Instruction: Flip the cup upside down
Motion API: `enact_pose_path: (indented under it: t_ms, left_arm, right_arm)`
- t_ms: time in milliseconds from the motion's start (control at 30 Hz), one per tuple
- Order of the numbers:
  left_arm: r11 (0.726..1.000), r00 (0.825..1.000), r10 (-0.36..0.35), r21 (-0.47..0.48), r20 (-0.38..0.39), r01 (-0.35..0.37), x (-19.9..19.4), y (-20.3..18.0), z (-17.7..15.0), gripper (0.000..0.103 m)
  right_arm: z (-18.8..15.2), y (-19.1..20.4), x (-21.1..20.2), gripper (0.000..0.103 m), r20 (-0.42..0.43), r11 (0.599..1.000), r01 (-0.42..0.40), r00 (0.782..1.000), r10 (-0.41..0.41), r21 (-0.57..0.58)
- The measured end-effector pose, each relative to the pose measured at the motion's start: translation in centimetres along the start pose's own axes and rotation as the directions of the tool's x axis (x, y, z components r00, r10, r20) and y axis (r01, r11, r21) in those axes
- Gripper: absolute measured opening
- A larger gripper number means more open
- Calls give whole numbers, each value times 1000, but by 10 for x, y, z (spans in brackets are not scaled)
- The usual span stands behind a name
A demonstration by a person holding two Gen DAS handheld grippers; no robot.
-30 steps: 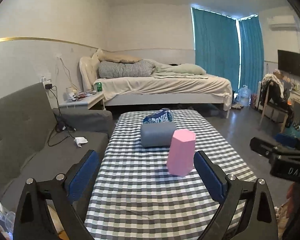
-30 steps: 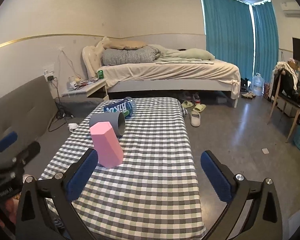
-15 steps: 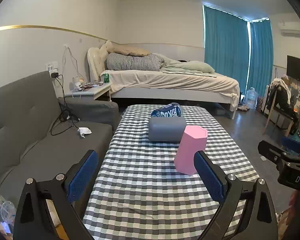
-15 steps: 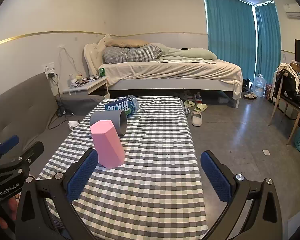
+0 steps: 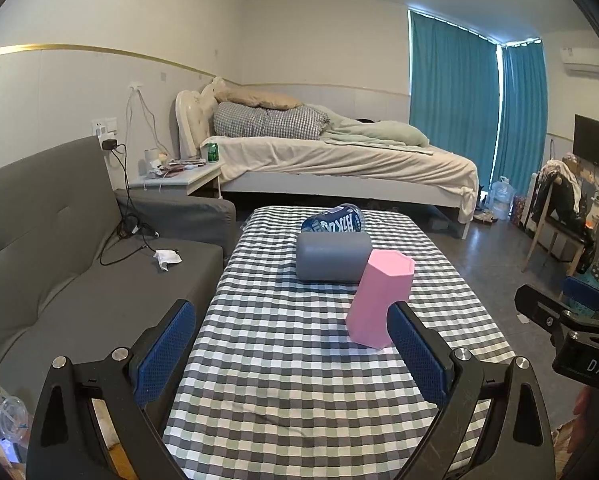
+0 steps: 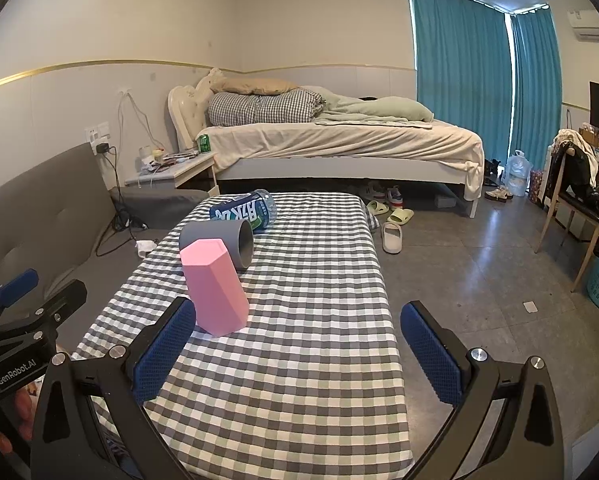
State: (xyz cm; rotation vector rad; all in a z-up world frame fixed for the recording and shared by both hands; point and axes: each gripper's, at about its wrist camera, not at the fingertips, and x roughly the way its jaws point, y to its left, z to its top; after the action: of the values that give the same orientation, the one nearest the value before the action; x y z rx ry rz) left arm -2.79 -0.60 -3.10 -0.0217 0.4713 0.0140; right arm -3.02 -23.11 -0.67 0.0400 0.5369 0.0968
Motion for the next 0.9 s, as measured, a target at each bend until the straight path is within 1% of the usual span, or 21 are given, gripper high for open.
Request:
enact_pose_path:
  t_ms: [333, 900]
  left_arm:
    - [1000, 1000, 9, -9, -10, -9, 1, 0, -1, 99]
    - [1000, 1000, 13, 7, -3, -13, -1, -2, -3, 99]
  right_arm:
    - [-1, 6, 0, 103, -1, 1000, 5, 1000, -5, -23]
    - [-1, 9, 1, 103, 0, 999, 4, 1000, -4, -33]
